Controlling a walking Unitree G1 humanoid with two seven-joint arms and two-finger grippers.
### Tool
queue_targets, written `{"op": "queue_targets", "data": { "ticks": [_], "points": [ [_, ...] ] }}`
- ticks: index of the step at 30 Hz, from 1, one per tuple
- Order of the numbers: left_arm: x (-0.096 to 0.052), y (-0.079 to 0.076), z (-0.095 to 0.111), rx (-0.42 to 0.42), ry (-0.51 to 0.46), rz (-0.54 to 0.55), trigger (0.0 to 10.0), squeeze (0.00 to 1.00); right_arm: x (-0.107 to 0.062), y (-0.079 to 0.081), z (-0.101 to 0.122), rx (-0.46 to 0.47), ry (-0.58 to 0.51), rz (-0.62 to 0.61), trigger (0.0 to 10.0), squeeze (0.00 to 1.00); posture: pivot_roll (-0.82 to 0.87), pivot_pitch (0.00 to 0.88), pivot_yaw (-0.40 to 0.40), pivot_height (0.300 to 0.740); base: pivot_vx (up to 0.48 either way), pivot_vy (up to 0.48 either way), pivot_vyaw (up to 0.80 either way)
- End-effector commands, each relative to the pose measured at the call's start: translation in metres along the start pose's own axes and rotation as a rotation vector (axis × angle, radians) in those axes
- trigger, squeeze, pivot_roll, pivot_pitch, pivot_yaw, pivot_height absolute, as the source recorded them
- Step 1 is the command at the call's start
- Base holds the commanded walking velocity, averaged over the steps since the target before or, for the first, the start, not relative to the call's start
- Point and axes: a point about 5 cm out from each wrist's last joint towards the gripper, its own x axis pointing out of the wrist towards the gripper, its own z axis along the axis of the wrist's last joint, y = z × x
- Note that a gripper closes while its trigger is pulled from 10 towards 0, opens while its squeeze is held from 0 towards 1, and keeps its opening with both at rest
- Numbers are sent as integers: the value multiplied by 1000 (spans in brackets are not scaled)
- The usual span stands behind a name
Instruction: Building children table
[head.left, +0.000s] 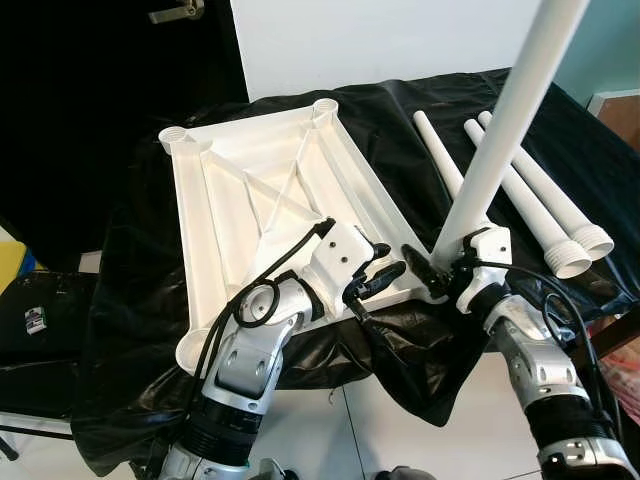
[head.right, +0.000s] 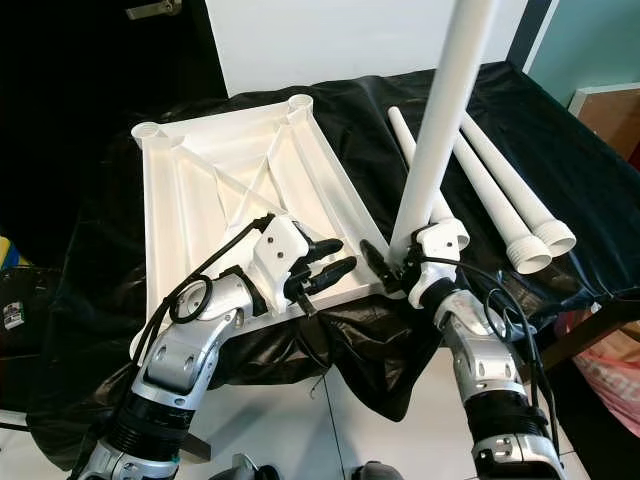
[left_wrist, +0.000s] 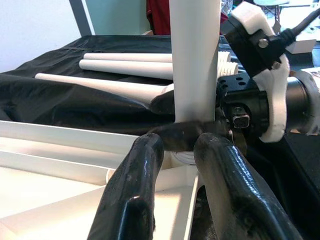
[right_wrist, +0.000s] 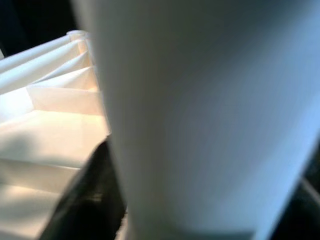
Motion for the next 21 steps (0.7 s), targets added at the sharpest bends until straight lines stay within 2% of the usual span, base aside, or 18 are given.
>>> {"op": "queue_targets", "data": {
  "ticks": [1, 12, 13, 18, 20, 21],
  "points": [
    [2, -1, -3, -5, 7, 17, 10000, 0, 0, 9, -10, 10, 35, 67, 0, 0, -63, 59, 26, 740, 0, 0, 0],
    [2, -3, -3, -9, 5, 23, 10000, 0, -6, 8, -24, 45, 83, 22, 0, 0, -66, 63, 25, 740, 0, 0, 0],
    [2, -4, -3, -13, 5, 23, 10000, 0, -6, 10, -26, 72, 83, -8, 10000, 0, -68, 64, 26, 740, 0, 0, 0],
    [1, -5, -4, -18, 6, 22, 10000, 0, -5, 16, -30, 64, 119, -106, 10000, 0, -70, 66, 25, 740, 0, 0, 0],
    [0, -5, -5, -19, 10, 22, 10000, 0, -2, 25, -33, 71, 133, -225, 10000, 0, -71, 66, 26, 740, 0, 0, 0],
    [0, -5, -5, -19, 10, 22, 10000, 0, -2, 25, -33, 71, 133, -225, 10000, 0, -71, 66, 26, 740, 0, 0, 0]
  ]
}}
